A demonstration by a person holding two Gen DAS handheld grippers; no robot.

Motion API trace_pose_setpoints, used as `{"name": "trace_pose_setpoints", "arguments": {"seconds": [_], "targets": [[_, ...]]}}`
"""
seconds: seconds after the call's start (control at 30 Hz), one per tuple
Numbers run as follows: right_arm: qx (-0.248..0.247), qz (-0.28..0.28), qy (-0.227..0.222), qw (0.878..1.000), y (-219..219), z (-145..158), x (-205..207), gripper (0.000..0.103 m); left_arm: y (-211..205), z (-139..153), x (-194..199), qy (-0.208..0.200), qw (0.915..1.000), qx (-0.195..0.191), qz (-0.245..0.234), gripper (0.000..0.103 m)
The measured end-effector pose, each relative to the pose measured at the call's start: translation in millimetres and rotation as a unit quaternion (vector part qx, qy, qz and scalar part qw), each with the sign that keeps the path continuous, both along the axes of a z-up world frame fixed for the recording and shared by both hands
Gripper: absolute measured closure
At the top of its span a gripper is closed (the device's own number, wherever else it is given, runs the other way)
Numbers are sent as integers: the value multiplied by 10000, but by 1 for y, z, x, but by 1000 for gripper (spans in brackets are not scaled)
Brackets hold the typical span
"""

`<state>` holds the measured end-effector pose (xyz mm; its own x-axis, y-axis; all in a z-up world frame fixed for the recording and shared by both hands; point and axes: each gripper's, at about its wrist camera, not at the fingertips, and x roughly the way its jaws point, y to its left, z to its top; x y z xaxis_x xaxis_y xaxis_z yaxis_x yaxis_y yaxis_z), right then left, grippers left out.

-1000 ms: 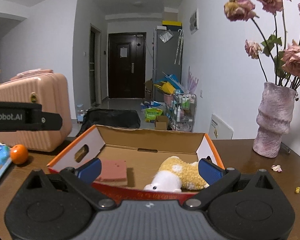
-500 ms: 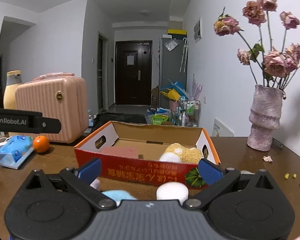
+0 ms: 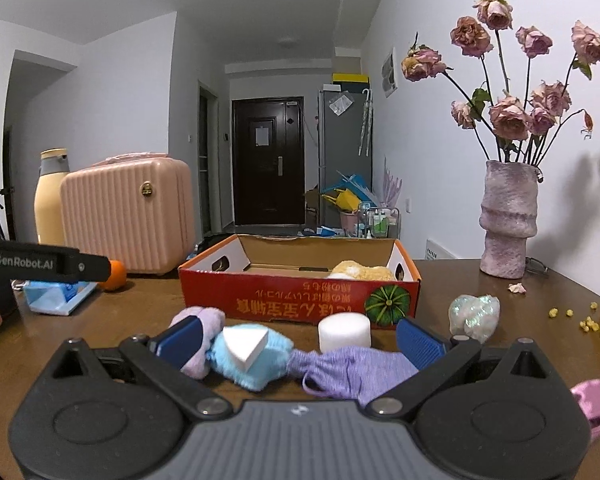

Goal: Organize soft objects
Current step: 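Move the left tool to the blue tissue pack and grasp it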

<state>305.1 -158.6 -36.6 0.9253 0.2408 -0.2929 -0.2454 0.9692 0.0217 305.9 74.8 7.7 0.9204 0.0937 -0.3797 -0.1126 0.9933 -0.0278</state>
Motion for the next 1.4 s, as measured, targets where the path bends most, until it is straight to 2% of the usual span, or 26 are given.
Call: {"name": "trace_pose_setpoints", "arguments": {"seconds": [0.27,0.47,0.8,1.07,1.4], "targets": [[-165,155,104,9997,-1,-17,-33,0,-7,-24,-37,241,9997,32,-65,0],[-292,184,205,9992,2,-26,-46,0,-7,-30,-60,183,9998,17,-79,0],[-311,186,299,9989,-3,-33,-59,0,-4,-45,-87,393,9989,7,-239,0],[-322,201,384,9985,-2,-36,-57,0,-9,-56,-85,645,9971,52,-392,0],[-144,67,631,9979,-9,-39,-49,0,-14,-74,-62,1128,9916,118,-620,0]]}}
